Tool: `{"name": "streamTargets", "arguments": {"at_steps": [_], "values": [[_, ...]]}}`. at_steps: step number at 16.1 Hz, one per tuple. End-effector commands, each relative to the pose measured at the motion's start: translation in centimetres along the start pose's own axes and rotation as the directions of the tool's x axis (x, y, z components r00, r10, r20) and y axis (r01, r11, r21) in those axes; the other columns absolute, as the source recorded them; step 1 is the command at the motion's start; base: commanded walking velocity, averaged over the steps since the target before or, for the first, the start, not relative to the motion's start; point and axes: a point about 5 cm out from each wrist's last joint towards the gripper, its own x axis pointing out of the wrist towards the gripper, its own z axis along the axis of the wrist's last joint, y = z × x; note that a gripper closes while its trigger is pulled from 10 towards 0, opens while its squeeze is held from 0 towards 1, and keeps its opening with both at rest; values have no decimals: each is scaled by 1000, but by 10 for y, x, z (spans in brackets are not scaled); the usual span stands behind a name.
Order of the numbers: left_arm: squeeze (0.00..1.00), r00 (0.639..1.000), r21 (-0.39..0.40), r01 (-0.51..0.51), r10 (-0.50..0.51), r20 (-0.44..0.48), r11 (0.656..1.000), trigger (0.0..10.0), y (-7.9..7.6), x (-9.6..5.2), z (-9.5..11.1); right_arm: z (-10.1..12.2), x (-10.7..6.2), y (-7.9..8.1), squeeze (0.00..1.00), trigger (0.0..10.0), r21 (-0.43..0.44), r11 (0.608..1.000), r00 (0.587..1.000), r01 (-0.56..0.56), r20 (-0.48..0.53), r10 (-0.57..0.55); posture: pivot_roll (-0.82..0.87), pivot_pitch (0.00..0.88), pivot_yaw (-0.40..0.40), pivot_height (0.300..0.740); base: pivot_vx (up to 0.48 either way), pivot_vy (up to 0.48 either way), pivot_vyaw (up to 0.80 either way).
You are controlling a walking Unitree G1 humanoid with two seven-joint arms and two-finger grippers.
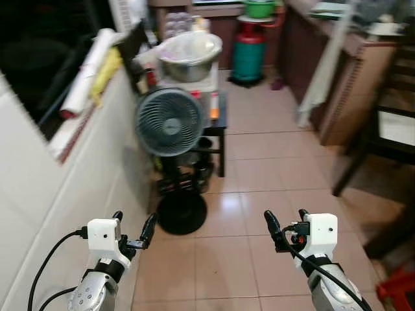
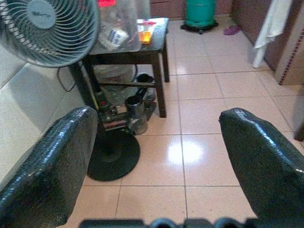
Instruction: Setting the table
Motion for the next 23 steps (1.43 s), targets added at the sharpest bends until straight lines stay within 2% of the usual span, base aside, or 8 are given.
{"name": "streamTargets", "arguments": {"at_steps": [1, 5, 11, 23], "values": [[0, 1000, 8, 18, -18, 11, 1000, 10000, -1, 2, 5, 4, 0, 2, 0, 10000, -2, 1000, 1000, -2, 12, 2, -2, 0, 41, 740, 0, 0, -800], [0, 999, 7, 32, -32, 5, 999, 10000, -5, 3, 3, 3, 0, 2, 0, 10000, -5, 1000, 1000, -8, 6, 8, -9, 0, 42, 740, 83, 0, -800], [0, 997, 5, 78, -77, -7, 997, 10000, -10, 5, 2, 3, 2, 4, 0, 10000, -5, 1000, 1000, -12, 2, 12, -9, 0, 44, 740, 271, 0, -800], [0, 995, 7, 99, -99, -21, 995, 10000, -14, 7, -2, 7, 6, 6, 0, 10000, -19, 1000, 1000, -23, 6, 23, -9, 0, 33, 740, 273, 0, -800]]}}
